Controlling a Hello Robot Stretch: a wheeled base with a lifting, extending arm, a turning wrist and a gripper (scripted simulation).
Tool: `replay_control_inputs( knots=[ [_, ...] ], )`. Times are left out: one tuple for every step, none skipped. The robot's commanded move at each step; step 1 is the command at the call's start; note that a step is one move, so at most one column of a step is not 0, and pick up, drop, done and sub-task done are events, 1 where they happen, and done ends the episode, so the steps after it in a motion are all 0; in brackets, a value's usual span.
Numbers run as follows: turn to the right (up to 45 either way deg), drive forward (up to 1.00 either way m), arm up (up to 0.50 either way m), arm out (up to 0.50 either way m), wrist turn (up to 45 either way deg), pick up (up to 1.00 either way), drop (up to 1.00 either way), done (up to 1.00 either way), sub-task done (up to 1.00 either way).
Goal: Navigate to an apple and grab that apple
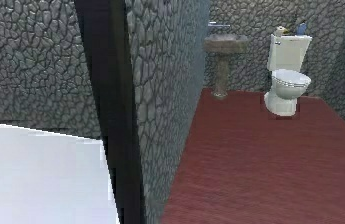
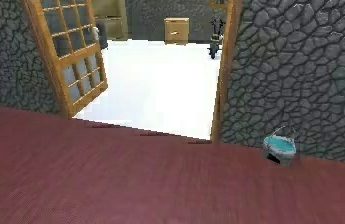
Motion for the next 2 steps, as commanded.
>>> replay_control_inputs(
  knots=[
    [-39.0, 0.00, 0.00, 0.00, 0.0, 0.00, 0.00, 0.00, 0.00],
    [0.0, 0.35, 0.00, 0.00, 0.0, 0.00, 0.00, 0.00, 0.00]
  ],
)
